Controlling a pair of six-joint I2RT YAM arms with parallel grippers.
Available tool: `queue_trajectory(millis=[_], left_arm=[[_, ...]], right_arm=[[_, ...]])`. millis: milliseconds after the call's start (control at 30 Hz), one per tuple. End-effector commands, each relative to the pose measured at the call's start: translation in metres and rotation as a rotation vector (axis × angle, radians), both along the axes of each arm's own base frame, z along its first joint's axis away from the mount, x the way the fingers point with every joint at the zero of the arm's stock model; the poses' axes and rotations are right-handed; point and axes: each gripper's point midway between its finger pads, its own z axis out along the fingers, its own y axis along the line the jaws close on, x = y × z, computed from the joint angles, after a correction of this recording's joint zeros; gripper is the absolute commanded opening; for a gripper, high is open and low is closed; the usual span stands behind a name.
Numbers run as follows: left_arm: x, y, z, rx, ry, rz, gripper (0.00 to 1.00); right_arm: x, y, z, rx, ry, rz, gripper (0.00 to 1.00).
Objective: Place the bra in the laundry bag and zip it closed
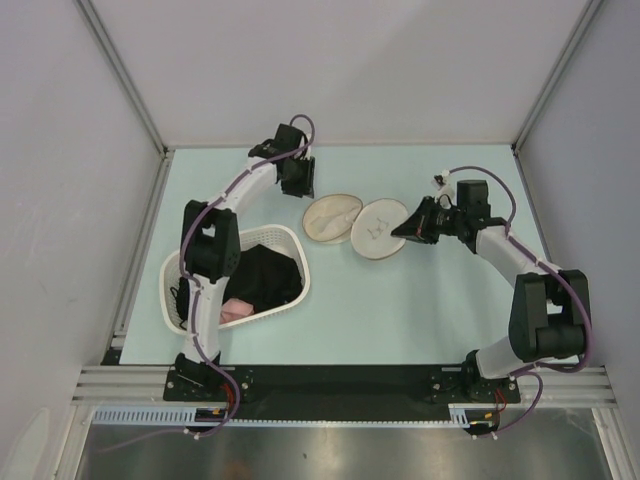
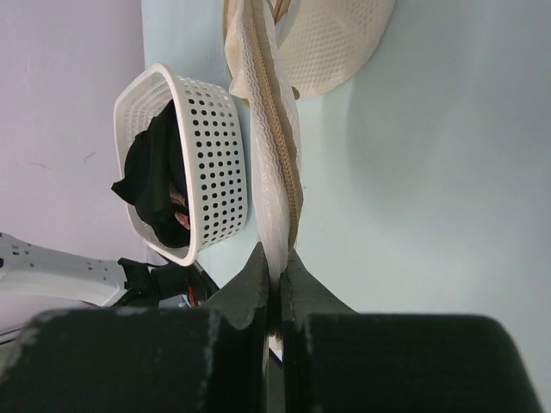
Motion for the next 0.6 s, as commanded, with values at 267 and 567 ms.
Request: queue_trajectory(millis=[267, 567], left_arm=[[-0.028, -0.004, -0.035, 0.085, 0.071, -0.05, 0.32], [-0.032, -0.007, 0.007, 0.042, 0.004, -0.036, 0.0]], right_arm=[[-0.003, 0.002, 0.029, 0.031, -0.096, 0.023, 0.0], [-0.003, 0.005, 0.033, -0.028, -0.079, -0.038, 0.0]])
